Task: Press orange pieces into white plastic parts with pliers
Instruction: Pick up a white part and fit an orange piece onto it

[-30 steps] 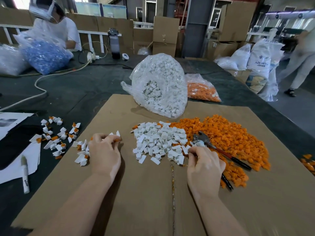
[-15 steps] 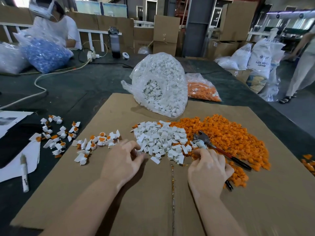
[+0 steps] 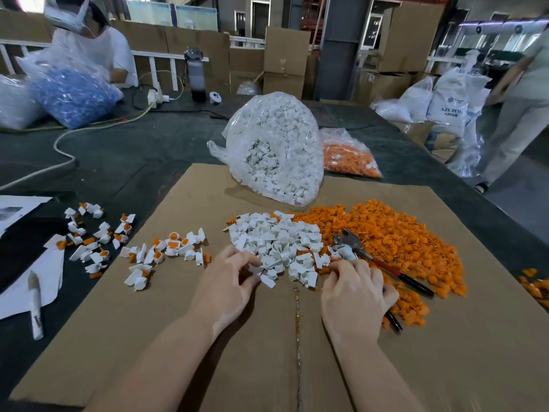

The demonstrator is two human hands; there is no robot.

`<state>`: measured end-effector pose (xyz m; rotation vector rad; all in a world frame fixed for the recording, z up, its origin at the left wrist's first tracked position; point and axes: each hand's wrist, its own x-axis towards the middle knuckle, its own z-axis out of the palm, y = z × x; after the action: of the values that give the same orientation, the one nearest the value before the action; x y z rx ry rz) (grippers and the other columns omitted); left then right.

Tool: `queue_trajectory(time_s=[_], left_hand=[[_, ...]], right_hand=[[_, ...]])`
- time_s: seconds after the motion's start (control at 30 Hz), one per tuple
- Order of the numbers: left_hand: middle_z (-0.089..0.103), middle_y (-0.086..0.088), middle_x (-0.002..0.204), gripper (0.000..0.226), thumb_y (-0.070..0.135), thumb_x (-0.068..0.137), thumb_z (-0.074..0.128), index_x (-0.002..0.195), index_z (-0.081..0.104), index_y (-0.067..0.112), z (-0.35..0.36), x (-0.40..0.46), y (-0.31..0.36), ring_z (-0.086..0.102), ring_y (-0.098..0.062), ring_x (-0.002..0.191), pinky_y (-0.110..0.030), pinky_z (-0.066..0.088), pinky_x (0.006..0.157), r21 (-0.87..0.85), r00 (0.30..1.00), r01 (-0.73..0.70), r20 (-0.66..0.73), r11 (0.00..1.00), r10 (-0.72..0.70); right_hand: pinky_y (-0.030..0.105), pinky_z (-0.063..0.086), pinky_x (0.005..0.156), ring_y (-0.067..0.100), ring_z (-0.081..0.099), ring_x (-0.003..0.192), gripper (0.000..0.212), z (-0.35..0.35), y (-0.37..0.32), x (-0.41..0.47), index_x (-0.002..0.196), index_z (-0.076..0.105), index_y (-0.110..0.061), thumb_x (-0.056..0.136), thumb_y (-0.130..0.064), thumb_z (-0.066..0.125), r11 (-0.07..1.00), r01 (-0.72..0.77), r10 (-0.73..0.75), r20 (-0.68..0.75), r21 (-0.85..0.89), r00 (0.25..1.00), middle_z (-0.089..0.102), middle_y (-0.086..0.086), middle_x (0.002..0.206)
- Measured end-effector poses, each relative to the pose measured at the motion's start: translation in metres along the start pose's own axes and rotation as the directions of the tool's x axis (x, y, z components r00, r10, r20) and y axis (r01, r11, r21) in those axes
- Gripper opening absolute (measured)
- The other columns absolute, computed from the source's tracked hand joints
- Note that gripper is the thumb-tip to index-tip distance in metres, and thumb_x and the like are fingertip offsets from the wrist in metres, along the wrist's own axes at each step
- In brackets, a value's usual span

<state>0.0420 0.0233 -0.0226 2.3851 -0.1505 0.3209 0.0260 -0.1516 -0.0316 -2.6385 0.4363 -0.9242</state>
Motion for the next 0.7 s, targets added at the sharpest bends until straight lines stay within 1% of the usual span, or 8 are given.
queue_trajectory(time_s=[0.1,0.23,0.33,0.43,0.5,0.57,0.63,0.7], left_hand=[[0.045,0.014,0.093,0.011,0.023,0.084,0.068,0.094,0.065,0.024,0.0,0.0,0.0,0.049,-0.006,0.083,-0.011,0.028,0.068,0.0,1.0,0.016,-0.015,1.0,-0.016],[0.051,0.014,0.096,0.015,0.021,0.088,0.064,0.102,0.064,0.023,0.0,0.002,0.001,0.049,-0.004,0.082,-0.009,0.029,0.066,0.009,1.0,0.006,-0.022,1.0,-0.006],[0.052,0.013,0.094,0.02,0.018,0.088,0.064,0.107,0.065,0.022,0.0,0.002,0.001,0.048,-0.002,0.08,-0.007,0.03,0.065,-0.011,1.0,0.011,-0.023,1.0,-0.011],[0.05,0.013,0.088,0.021,0.014,0.087,0.064,0.107,0.066,0.019,-0.002,0.001,0.002,0.048,0.003,0.074,-0.002,0.031,0.067,-0.04,0.999,0.019,-0.033,0.999,-0.02],[0.049,0.015,0.085,0.019,0.009,0.088,0.062,0.104,0.068,0.017,-0.003,-0.001,0.004,0.049,0.01,0.074,0.002,0.032,0.068,-0.104,0.997,0.018,-0.069,0.994,-0.026],[0.049,0.017,0.088,0.018,0.008,0.09,0.059,0.1,0.07,0.018,-0.004,-0.002,0.008,0.05,0.012,0.077,0.003,0.032,0.069,-0.176,0.995,0.03,-0.091,0.984,-0.046],[0.052,0.013,0.093,0.017,0.011,0.09,0.058,0.094,0.071,0.021,-0.003,-0.002,0.014,0.052,0.01,0.08,0.004,0.032,0.07,-0.285,0.993,0.07,-0.071,0.956,-0.094],[0.055,0.006,0.096,0.011,0.015,0.086,0.065,0.086,0.068,0.025,-0.001,-0.002,0.022,0.055,0.008,0.074,0.003,0.035,0.066,-0.409,0.991,0.111,-0.027,0.906,-0.134]], right_hand=[[0.04,0.024,0.079,0.031,0.057,0.083,0.015,0.0,0.001,0.0,0.086,0.073,-0.011,0.078,-0.001,0.065,1.0,-0.005,0.005,-0.016,0.028,1.0,0.067,0.007,0.087],[0.04,0.027,0.078,0.03,0.058,0.081,0.014,-0.002,0.001,-0.001,0.078,0.071,-0.011,0.071,-0.002,0.064,0.998,-0.014,0.018,-0.056,0.062,0.998,0.068,0.004,0.08],[0.038,0.025,0.077,0.029,0.058,0.077,0.008,-0.003,0.001,-0.003,0.07,0.07,-0.013,0.064,-0.008,0.074,0.999,0.02,-0.019,-0.019,0.044,1.0,0.067,0.002,0.072],[0.035,0.021,0.073,0.029,0.058,0.068,0.014,-0.003,0.003,-0.003,0.065,0.069,-0.013,0.062,-0.004,0.08,0.996,0.084,-0.084,-0.004,0.029,0.996,0.064,0.003,0.065],[0.036,0.023,0.074,0.03,0.059,0.067,0.018,-0.003,0.004,-0.002,0.071,0.071,-0.011,0.062,0.001,0.081,0.99,0.127,-0.127,-0.017,0.054,0.992,0.065,0.005,0.068],[0.04,0.036,0.075,0.031,0.062,0.07,0.024,-0.003,0.003,-0.002,0.086,0.073,-0.005,0.066,0.007,0.078,0.977,0.172,-0.171,-0.017,0.126,0.985,0.066,0.009,0.078],[0.043,0.047,0.07,0.033,0.061,0.074,0.032,-0.004,0.001,-0.001,0.1,0.07,0.001,0.071,0.015,0.071,0.952,0.198,-0.205,0.003,0.234,0.979,0.063,0.014,0.087],[0.042,0.052,0.07,0.032,0.059,0.079,0.035,-0.007,0.0,-0.001,0.109,0.066,0.003,0.077,0.017,0.063,0.928,0.192,-0.215,0.038,0.32,0.976,0.059,0.015,0.095]])
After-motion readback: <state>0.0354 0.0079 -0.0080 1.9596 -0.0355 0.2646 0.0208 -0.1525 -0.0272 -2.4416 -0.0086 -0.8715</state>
